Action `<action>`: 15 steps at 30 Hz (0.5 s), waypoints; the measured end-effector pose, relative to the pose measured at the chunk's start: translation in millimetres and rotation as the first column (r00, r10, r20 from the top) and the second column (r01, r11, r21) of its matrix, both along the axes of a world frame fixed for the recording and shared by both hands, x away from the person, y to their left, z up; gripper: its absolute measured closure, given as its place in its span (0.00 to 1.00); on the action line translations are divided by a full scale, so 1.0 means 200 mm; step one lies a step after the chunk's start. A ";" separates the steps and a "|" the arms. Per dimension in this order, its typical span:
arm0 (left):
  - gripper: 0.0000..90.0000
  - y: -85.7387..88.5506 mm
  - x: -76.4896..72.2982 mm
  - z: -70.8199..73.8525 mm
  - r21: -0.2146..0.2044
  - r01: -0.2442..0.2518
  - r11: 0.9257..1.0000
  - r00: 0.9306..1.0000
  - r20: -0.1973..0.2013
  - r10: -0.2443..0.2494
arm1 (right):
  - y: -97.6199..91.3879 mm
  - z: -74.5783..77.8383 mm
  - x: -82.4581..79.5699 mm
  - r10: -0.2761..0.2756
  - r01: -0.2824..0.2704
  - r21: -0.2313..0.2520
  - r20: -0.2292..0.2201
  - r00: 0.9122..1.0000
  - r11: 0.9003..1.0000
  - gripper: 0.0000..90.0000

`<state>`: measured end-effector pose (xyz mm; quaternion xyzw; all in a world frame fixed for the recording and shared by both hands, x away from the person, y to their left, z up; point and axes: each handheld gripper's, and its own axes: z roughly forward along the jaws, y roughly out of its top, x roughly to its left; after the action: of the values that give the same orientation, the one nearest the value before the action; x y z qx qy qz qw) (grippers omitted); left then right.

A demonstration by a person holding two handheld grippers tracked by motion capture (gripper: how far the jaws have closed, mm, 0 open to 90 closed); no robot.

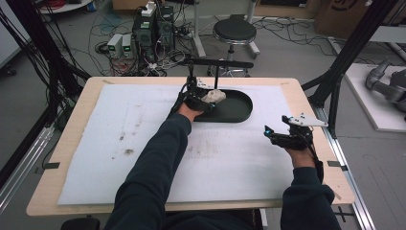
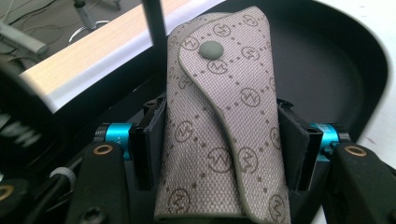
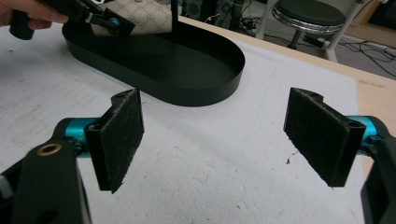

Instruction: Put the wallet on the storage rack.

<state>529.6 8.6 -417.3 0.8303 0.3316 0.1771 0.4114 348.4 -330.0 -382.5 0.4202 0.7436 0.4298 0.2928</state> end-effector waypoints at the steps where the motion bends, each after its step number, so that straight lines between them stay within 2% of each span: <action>1: 0.46 0.00 0.01 -0.01 -0.001 -0.008 1.000 1.000 -0.003 0.008 | 0.00 0.00 0.00 0.002 -0.002 -0.002 0.002 1.000 1.000 0.23; 4: 0.43 0.00 0.02 -0.04 0.010 -0.033 0.999 0.999 -0.011 0.033 | -0.01 0.00 0.00 0.000 0.000 -0.003 0.002 1.000 1.000 0.23; 8: 0.36 0.02 0.03 -0.03 -0.044 -0.050 0.998 0.998 -0.025 0.049 | -0.02 0.00 -0.01 -0.010 0.010 0.000 0.002 1.000 1.000 0.23; 12: 0.37 0.04 0.01 0.01 -0.055 -0.045 0.997 0.999 -0.019 0.043 | -0.02 0.00 -0.01 -0.012 0.012 0.001 0.003 1.000 1.000 0.23; 15: 0.38 0.08 -0.03 0.05 -0.095 -0.035 0.995 0.999 -0.014 0.034 | -0.02 0.00 -0.02 -0.006 0.006 -0.004 0.003 1.000 1.000 0.23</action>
<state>522.9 24.7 -408.0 0.8048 0.3567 0.1629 0.4455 345.2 -333.6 -383.0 0.4211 0.7427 0.4282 0.2961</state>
